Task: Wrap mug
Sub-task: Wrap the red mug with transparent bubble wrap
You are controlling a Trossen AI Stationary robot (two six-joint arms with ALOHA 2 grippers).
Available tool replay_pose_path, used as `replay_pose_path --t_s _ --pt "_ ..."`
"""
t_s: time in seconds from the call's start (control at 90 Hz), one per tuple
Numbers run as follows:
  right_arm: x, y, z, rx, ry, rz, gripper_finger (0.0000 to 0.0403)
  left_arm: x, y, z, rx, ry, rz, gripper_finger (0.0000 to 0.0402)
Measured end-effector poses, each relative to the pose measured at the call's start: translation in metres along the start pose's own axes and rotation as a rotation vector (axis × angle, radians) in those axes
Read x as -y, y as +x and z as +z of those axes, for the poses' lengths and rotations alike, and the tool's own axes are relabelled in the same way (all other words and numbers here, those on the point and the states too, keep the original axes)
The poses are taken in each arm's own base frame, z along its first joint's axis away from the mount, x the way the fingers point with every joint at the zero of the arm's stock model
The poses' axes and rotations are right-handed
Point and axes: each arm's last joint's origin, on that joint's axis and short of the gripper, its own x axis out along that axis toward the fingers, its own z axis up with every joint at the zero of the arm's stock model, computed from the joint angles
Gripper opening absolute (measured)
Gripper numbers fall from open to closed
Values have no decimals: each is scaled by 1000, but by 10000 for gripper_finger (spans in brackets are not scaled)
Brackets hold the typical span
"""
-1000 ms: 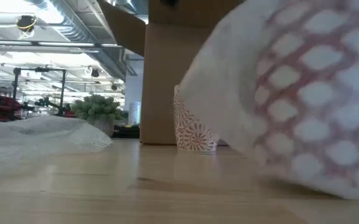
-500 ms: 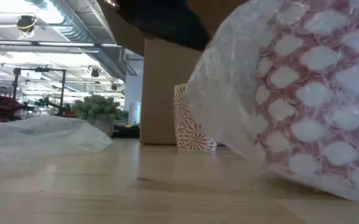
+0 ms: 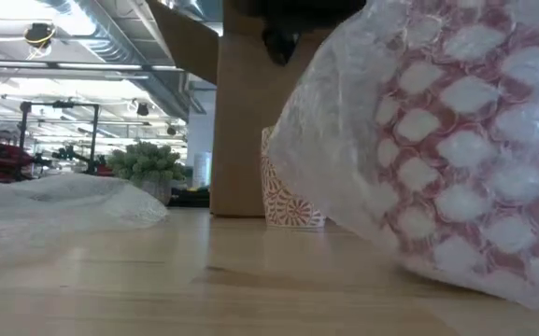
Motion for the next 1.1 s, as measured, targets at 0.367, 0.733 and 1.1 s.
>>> replay_pose_path --t_s 0.367,0.733,1.1 --pt "-3 -13 10 7 -25 9 0 8 14 -22 -48 -9 -15 1" --pt "-8 -64 25 -34 -105 -56 0 8 14 -21 -49 -8 -7 1" --pt "0 -37 30 59 -39 -62 0 8 14 -22 -52 -7 -7 1"
